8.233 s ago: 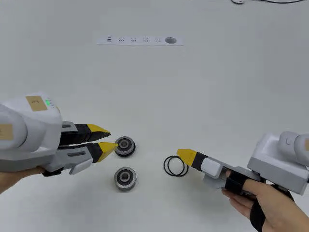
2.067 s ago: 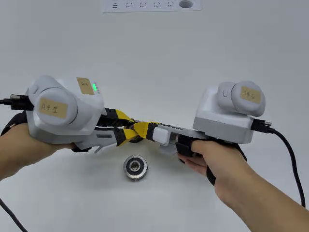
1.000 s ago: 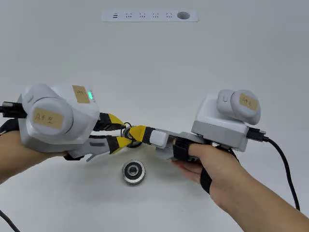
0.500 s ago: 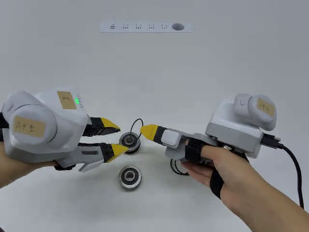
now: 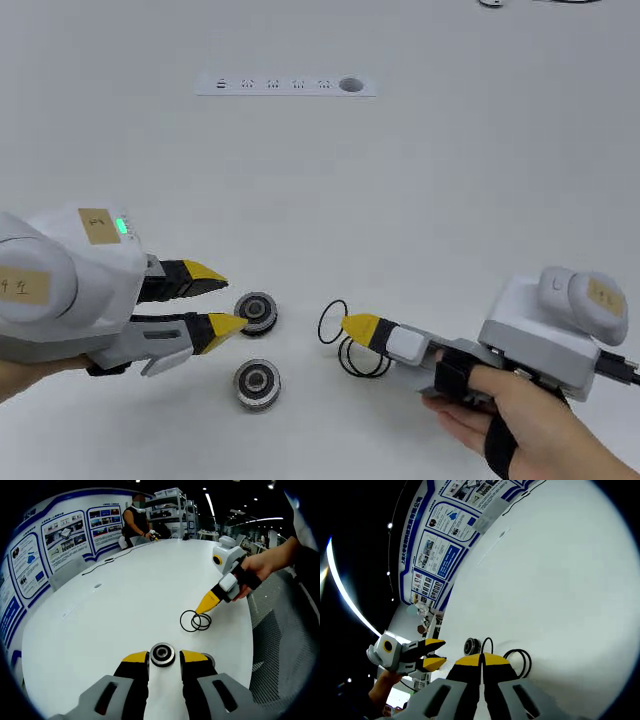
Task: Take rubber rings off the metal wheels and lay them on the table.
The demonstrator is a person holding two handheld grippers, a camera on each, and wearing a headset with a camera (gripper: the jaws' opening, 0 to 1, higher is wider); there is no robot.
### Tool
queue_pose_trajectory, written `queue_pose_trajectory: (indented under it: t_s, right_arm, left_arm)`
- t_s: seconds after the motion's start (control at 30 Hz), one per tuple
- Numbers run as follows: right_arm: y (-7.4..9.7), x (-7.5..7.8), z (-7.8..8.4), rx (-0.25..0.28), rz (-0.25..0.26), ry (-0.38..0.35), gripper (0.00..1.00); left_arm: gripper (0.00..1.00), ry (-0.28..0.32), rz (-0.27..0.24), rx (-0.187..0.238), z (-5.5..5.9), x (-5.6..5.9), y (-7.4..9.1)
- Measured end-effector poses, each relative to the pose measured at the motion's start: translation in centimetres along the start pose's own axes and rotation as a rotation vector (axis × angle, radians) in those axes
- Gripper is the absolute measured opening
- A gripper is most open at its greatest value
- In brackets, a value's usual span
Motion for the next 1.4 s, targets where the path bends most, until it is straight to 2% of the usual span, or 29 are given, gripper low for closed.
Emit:
queue_pose_trajectory:
  t_s: [0.17,0.3,0.53,0.7,0.77,1.0,1.13,1.2,1.3,1.4]
  right_arm:
    - [1.1,0.9,0.4,0.008,0.034,-0.022,0.02]
    - [1.8,1.2,0.2,0.039,0.052,-0.045,0.02]
    - [2.0,1.7,0.0,0.063,0.088,-0.068,0.02]
    - [2.1,2.3,0.3,0.05,0.135,-0.073,0.04]
    - [2.2,2.3,0.4,0.052,0.135,-0.076,0.04]
    - [2.8,2.4,0.2,0.049,0.183,-0.02,0.08]
    - [3.3,2.5,-0.4,0.063,0.221,0.055,0.09]
    - [3.3,2.4,-0.6,0.073,0.206,0.055,0.09]
    - [2.9,1.7,-1.1,0.093,0.157,0.068,0.1]
    - [2.1,0.7,-1.2,0.057,0.091,0.147,0.13]
  left_arm:
    - [0.25,0.01,0.001,0.0,0.1,0.4,0.2]
    - [0.25,0.031,-0.006,0.015,-0.1,0.6,0.4]
    - [0.25,0.032,-0.011,0.018,-0.1,0.7,0.6]
    - [0.25,0.03,-0.012,0.014,-0.1,0.7,0.7]
    - [0.24,0.029,-0.012,0.012,0.0,0.8,0.7]
    - [0.24,0.031,-0.015,0.011,0.2,0.8,0.8]
    - [0.24,0.03,-0.018,0.009,0.2,0.6,0.8]
    - [0.24,0.029,-0.016,0.007,0.2,0.6,0.7]
    - [0.24,0.022,-0.012,0.0,0.2,0.4,0.3]
    - [0.24,0.012,-0.007,-0.013,0.2,0.2,-0.2]
Point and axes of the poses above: the centre of the closed fingertips' face, and the gripper's own axes: y roughly backward along the fingers, x roughly to its right, z roughly out of its underside, the point moved 5 cm from there along y, roughly backward along the fingers, and after that the axes turned 4 degrees about -z, right-handed, at the moved point
